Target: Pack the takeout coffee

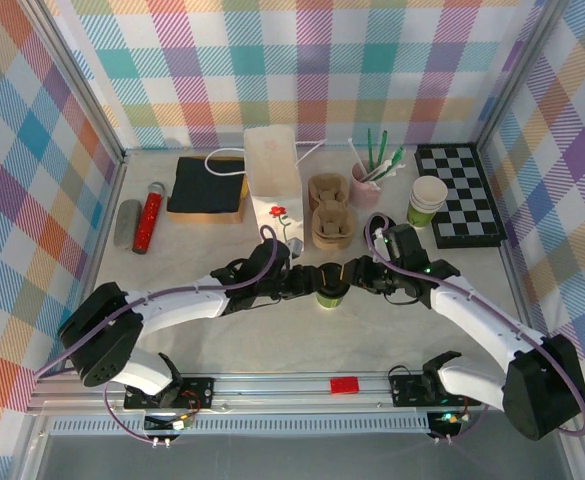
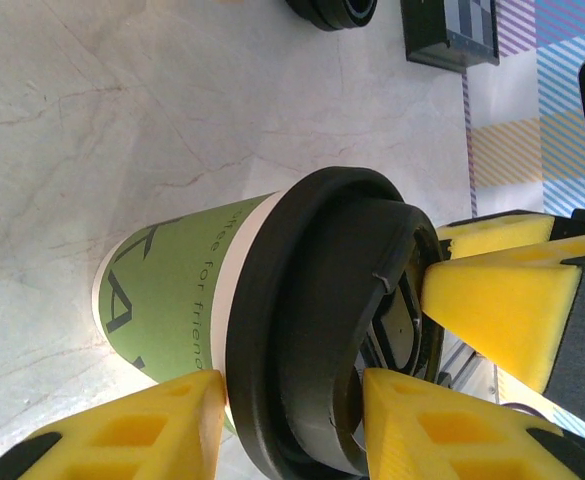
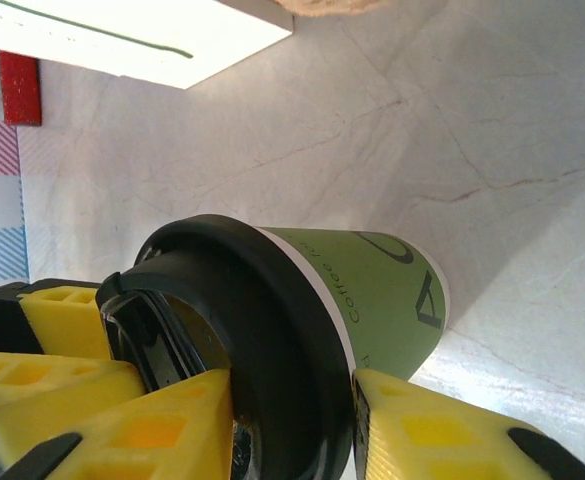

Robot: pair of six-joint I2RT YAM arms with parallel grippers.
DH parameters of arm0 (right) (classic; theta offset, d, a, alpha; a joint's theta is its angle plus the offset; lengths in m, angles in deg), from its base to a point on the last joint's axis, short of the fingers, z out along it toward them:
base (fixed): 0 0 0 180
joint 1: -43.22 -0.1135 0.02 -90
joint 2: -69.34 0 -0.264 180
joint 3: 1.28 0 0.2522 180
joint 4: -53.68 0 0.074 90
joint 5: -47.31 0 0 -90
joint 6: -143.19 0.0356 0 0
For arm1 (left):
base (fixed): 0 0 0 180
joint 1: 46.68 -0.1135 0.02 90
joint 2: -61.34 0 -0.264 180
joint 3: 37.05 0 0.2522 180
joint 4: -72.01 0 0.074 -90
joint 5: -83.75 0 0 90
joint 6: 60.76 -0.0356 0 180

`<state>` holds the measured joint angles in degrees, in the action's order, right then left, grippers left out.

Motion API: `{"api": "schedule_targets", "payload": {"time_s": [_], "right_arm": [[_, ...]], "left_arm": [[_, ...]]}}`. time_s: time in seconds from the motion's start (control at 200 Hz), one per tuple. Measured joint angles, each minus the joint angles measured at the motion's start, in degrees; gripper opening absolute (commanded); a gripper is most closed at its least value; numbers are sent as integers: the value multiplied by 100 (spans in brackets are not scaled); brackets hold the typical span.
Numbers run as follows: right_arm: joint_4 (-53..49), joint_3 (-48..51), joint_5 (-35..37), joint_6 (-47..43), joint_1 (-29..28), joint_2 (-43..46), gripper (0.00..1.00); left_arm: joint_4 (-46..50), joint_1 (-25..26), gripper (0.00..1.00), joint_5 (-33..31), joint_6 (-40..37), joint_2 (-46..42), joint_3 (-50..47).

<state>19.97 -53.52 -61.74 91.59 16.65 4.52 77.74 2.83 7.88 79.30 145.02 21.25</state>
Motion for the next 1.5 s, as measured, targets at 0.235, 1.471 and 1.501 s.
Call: {"api": "schedule_targets", "payload": {"time_s": [0.235, 1.471, 1.501], "right_arm": [[160, 85, 168, 129, 0, 66, 31], [-1333, -1019, 662, -437, 0, -90, 58], [-1353, -1075, 664, -463, 0, -105, 58]], "left_arm": [[-179, -144, 40, 142, -37, 149, 37], [1115, -435, 51, 79, -896, 369, 1193], [1115, -435, 51, 79, -911, 389, 1228]]}}
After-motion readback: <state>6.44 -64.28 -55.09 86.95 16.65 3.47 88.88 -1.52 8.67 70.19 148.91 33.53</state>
